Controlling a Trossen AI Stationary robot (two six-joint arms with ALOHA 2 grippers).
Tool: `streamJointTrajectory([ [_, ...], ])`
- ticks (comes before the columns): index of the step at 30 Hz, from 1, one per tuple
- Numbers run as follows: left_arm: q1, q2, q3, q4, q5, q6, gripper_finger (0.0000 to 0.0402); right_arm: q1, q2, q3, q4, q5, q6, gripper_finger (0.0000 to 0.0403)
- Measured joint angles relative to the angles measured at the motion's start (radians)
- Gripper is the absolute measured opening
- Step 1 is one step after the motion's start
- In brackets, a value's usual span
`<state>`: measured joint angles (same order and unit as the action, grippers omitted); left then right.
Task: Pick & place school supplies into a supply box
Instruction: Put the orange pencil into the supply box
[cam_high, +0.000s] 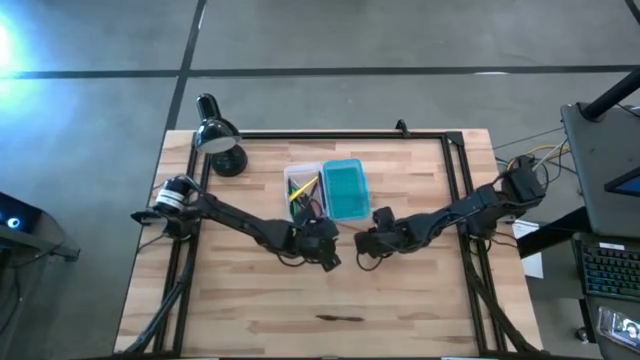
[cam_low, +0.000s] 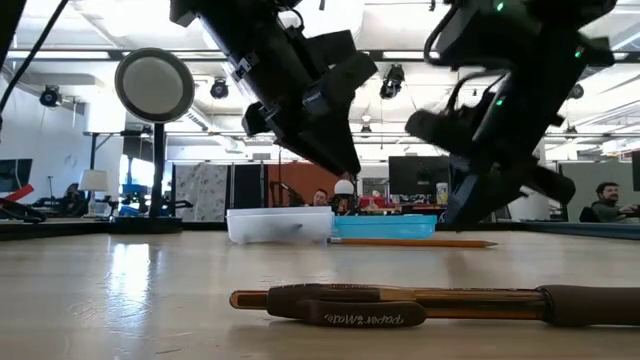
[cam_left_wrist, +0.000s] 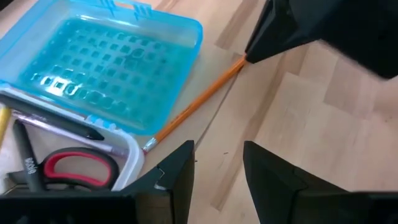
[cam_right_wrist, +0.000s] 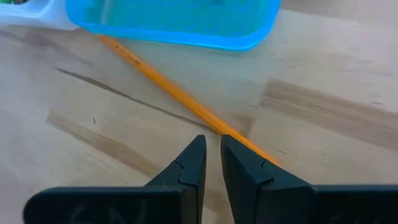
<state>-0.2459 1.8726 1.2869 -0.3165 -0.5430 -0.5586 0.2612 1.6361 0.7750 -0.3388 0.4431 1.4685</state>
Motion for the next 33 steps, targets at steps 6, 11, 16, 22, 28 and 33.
streamJointTrajectory([
  [6,0.000,-0.027,0.000,-0.060,-0.010,0.000,0.0122,-0.026,0.044,0.000,0.037,0.029,0.000,0.0043],
  [11,-0.001,-0.040,0.000,-0.094,-0.018,-0.009,0.0122,-0.024,0.033,0.005,0.042,0.050,0.005,0.0043],
  [16,-0.002,-0.042,0.000,-0.107,-0.026,-0.021,0.0122,-0.027,0.022,0.046,0.040,0.085,-0.021,0.0043],
  [22,0.002,-0.042,0.000,-0.114,-0.004,-0.047,0.0122,-0.086,0.044,0.087,0.040,0.055,-0.132,0.0043],
  [28,0.002,-0.042,-0.009,-0.135,0.001,-0.059,0.0122,-0.124,0.056,0.087,0.044,-0.003,-0.192,0.0043],
  [33,0.002,-0.043,-0.035,-0.144,0.004,-0.103,0.0122,-0.155,0.065,0.087,0.052,-0.004,-0.233,0.0043],
])
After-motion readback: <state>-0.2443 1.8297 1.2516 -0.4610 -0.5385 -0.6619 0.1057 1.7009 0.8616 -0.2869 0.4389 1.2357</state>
